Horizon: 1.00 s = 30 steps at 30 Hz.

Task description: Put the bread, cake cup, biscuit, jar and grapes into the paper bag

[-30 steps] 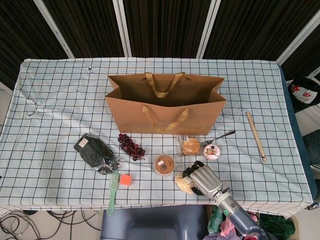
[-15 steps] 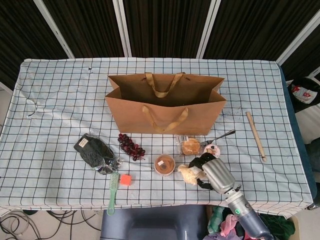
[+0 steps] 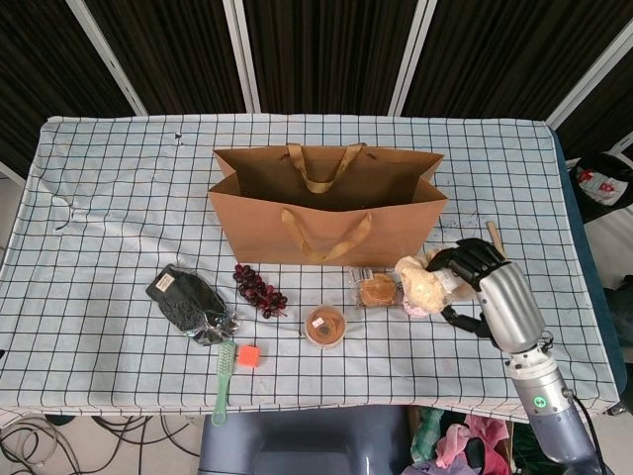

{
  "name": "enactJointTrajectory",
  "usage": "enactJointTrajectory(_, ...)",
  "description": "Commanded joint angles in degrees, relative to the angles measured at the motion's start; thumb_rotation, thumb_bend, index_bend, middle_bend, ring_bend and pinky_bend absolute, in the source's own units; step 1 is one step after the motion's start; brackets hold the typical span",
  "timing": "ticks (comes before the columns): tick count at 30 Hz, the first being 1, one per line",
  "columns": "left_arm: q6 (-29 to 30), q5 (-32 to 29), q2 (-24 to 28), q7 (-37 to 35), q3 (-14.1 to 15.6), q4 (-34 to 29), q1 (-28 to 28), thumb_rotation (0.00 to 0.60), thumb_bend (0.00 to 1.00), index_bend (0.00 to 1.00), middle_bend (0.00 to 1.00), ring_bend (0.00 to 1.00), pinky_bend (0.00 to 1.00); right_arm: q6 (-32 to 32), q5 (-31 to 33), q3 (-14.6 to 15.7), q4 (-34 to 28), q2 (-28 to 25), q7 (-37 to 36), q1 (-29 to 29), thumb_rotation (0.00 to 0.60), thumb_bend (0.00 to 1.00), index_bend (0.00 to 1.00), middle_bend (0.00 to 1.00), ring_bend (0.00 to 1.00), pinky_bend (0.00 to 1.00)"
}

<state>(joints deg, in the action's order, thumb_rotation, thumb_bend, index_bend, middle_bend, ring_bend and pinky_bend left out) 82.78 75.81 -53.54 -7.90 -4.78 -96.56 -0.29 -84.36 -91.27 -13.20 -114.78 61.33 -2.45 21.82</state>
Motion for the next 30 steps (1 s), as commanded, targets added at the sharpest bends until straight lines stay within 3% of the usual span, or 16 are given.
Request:
enactJointTrajectory(1, -0.18, -0.11, 0.0, 0.07, 0.01, 0.01, -0.06, 0.6, 0.1, 0.03, 0.08, 0.0, 0.07, 2.22, 5.6, -5.75, -2.26, -2.97, 2.1, 3.71, 0.6, 0.45, 0.44, 0.39, 0.36, 0.26)
enactJointTrajectory(7, -0.86, -1.23, -0.21, 0.72, -0.27, 0.19, -0.37, 0.6, 0.1, 0.03, 0.08, 0.0, 0.07, 8.57, 15.01, -13.65, -0.63, -3.19, 5.54, 11.54, 0.6, 0.45, 0.45, 0.39, 0.36, 0.26)
enactJointTrajectory(12, -1.27, -2.19, 0.01, 0.66, -0.53, 0.19, -0.43, 0.6, 0.1, 0.03, 0.08, 0.0, 0.07, 13.78, 22.45, -17.67, 1.92, -0.46, 7.22, 18.49, 0.6, 0.45, 0.46, 0.4, 0.36, 0.26)
enactJointTrajectory(18, -1.21, -2.61, 0.26, -0.08, -0.78, 0.32, -0.3, 0.6, 0.1, 0.03, 0.08, 0.0, 0.07, 19.27, 29.71, -18.43, 8.88, 6.64, 11.02, 27.31, 0.6, 0.45, 0.46, 0.4, 0.36, 0.26)
enactJointTrajectory(25, -1.68, -2.46, 0.9, -1.03, -0.53, 0.2, -0.16, 0.6, 0.1, 0.03, 0.08, 0.0, 0.07, 22.58, 36.83, -18.42, 15.41, 12.41, 13.73, 33.19, 0.6, 0.42, 0.46, 0.39, 0.36, 0.26)
enactJointTrajectory(27, -1.63, -2.31, 0.99, -1.15, -0.49, 0.18, -0.12, 0.6, 0.1, 0.03, 0.08, 0.0, 0.07, 22.85, 37.82, -18.17, 16.14, 12.89, 14.63, 33.83, 0.6, 0.38, 0.44, 0.36, 0.35, 0.26)
enactJointTrajectory(30, -1.45, -2.04, 1.08, -1.37, -0.41, 0.16, -0.02, 0.6, 0.1, 0.03, 0.08, 0.0, 0.07, 23.77, 40.08, -17.28, 16.28, 12.62, 16.8, 34.46, 0.6, 0.31, 0.3, 0.26, 0.29, 0.24)
